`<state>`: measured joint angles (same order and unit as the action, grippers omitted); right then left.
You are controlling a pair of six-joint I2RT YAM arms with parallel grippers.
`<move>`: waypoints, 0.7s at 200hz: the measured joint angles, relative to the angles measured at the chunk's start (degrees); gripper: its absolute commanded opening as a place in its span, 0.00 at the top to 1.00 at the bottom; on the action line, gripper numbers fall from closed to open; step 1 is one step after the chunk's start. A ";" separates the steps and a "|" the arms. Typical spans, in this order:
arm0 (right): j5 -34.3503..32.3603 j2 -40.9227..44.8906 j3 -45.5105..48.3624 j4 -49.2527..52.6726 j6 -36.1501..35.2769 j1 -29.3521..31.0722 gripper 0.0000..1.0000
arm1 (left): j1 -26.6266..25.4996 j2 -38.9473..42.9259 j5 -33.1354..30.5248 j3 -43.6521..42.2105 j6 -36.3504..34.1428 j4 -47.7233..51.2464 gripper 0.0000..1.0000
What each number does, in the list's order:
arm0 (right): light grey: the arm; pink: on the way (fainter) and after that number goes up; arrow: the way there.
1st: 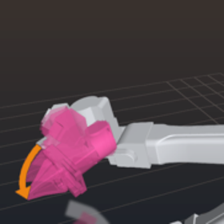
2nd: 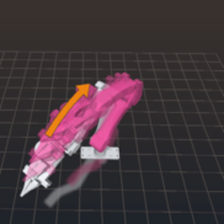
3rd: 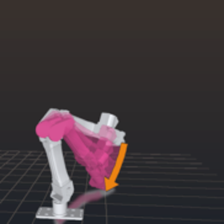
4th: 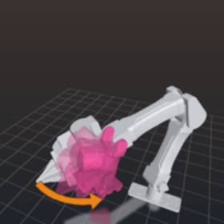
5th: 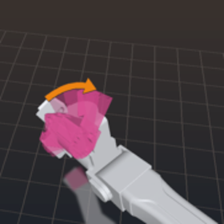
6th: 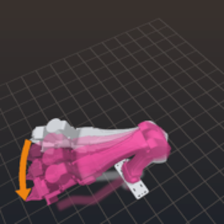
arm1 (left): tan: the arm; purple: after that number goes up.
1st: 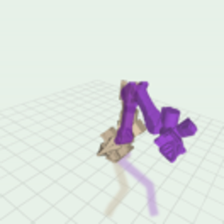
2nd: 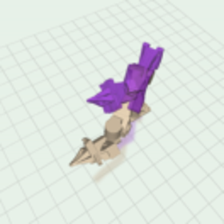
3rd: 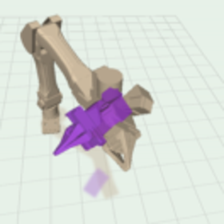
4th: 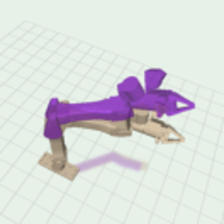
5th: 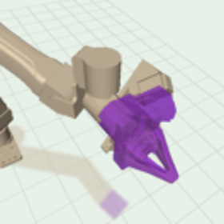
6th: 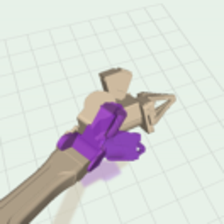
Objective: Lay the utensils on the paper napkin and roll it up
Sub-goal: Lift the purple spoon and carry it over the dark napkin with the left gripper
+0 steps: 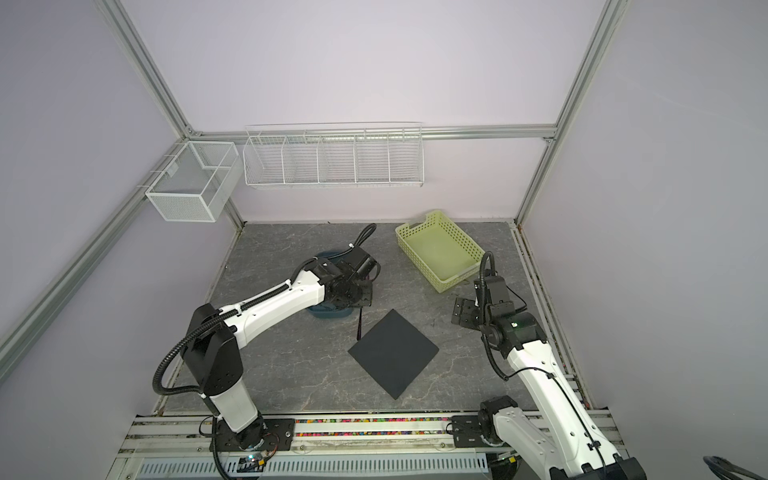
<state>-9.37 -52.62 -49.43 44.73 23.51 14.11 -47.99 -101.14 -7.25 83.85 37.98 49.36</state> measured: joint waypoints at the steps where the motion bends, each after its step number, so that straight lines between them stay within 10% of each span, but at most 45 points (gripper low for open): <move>1: 0.00 0.00 0.00 0.00 -0.04 -0.04 0.11 | -0.07 0.00 0.00 -0.07 0.09 -0.09 1.00; 140: 6.91 0.02 1.51 -1.73 -2.78 -5.81 0.11 | -7.74 -7.52 2.69 -5.77 11.98 -10.05 1.00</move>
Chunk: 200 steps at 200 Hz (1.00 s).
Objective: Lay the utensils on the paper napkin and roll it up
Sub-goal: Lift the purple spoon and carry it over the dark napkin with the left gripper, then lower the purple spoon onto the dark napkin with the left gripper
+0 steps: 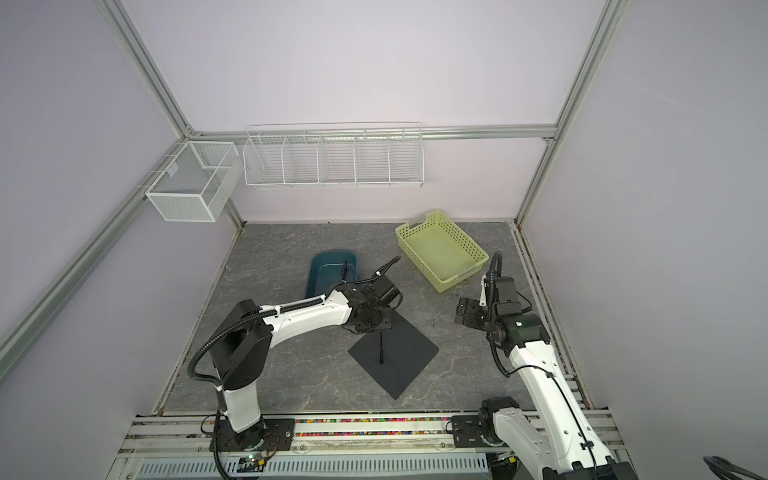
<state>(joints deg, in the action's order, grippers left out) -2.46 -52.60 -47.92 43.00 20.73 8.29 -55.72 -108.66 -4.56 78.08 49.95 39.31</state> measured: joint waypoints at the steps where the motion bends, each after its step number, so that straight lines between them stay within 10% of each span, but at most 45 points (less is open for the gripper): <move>1: 0.00 0.00 0.00 0.00 0.00 0.00 0.11 | 0.00 0.00 0.00 0.00 0.00 0.00 1.00; 200: 2.51 0.26 0.74 -0.46 -0.02 -1.14 0.11 | -3.56 -2.01 0.15 -3.52 3.58 -0.46 1.00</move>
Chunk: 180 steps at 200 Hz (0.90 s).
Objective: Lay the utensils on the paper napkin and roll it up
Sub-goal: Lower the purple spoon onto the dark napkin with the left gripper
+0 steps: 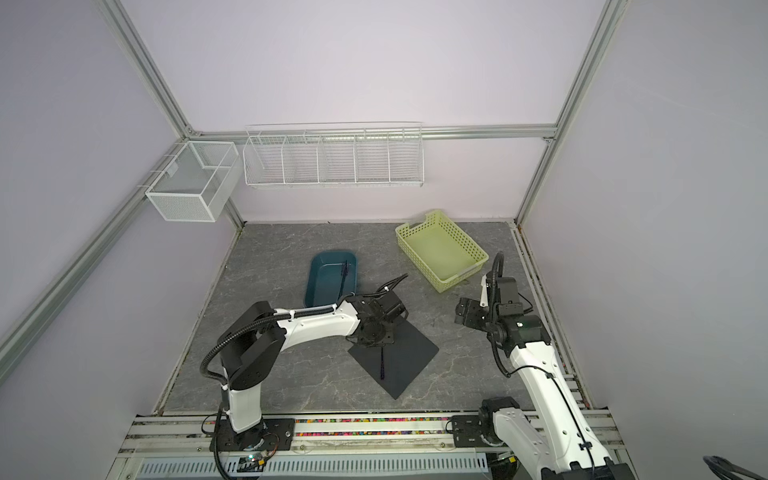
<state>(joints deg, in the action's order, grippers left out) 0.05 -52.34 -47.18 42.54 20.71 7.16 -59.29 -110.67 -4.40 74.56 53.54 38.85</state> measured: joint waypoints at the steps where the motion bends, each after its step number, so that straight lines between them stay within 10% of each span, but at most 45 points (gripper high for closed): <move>1: 0.02 0.00 0.00 0.02 0.00 -0.02 0.11 | 0.00 -0.02 -0.02 0.00 0.00 0.00 1.00; 180: 1.07 0.00 0.07 -0.02 -0.17 -0.44 0.10 | 0.02 -2.86 -1.29 3.72 -0.26 2.36 1.00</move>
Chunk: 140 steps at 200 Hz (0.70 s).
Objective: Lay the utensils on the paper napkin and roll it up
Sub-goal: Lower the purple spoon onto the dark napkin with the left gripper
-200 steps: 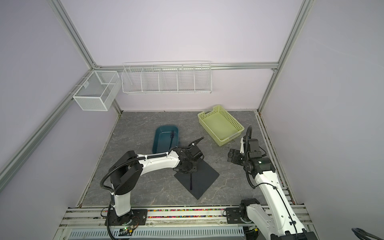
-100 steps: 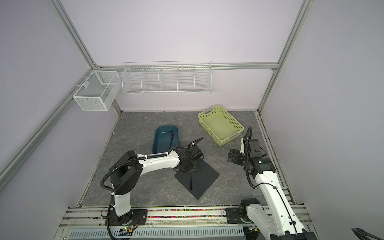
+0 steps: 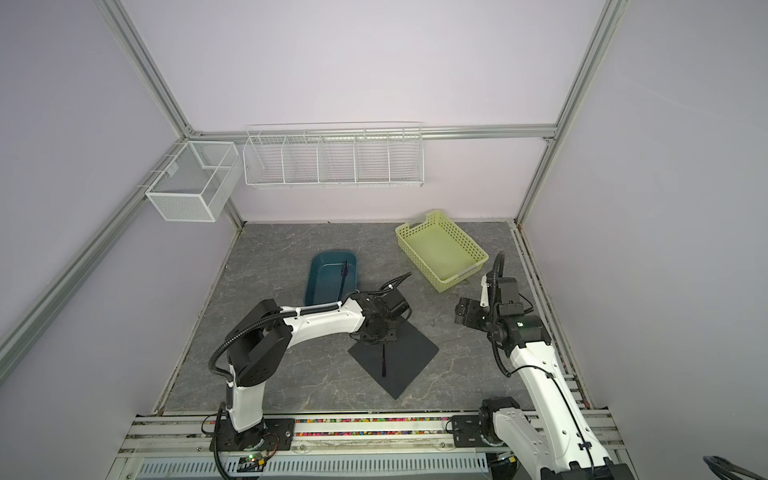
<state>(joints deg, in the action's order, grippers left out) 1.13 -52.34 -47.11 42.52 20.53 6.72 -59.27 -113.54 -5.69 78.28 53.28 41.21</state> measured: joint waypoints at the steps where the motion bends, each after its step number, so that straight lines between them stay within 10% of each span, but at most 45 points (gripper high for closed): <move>1: 0.02 0.00 0.00 0.00 0.00 0.00 0.10 | 0.00 -0.02 -0.02 0.00 0.00 0.00 1.00; 140: 0.28 -0.02 0.04 0.00 0.00 -0.37 0.10 | 0.00 -0.09 -0.96 0.04 0.02 0.90 1.00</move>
<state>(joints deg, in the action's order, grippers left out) 1.41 -52.36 -47.07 42.52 20.53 6.35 -59.27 -113.62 -6.66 78.32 53.30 42.11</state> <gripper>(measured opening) 0.899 0.048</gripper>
